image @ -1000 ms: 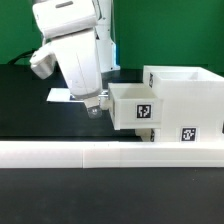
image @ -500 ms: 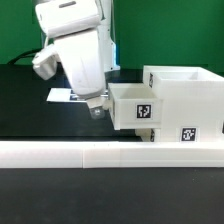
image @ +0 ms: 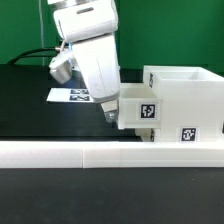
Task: Assemble drawer
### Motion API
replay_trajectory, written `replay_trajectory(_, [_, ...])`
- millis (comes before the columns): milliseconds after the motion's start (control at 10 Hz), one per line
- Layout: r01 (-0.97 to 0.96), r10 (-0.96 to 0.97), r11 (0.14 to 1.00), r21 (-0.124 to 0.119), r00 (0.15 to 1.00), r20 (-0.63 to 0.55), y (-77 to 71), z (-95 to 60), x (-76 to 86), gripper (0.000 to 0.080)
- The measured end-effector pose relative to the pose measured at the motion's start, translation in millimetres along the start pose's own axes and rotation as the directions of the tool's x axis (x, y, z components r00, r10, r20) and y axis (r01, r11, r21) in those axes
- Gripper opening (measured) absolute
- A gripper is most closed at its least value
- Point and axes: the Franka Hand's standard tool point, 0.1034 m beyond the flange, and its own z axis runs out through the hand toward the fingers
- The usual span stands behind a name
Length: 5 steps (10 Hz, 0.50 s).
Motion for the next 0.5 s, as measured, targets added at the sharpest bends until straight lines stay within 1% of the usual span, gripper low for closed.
replay_trajectory(100, [-0.008,0.008,1.000,0.002,1.000,-0.004,0.4,1.7,9.1,0.0649])
replay_trajectory(200, [-0.006,0.006,1.000,0.012,1.000,-0.005,0.1,3.5,16.8,0.0649])
replay_trajectory(300, [0.009,-0.009,1.000,0.029,1.000,-0.002,0.1,4.5,22.6,0.0649])
replay_trajectory(500, [0.008,-0.008,1.000,0.029,1.000,-0.002,-0.1,4.8,21.7,0.0649])
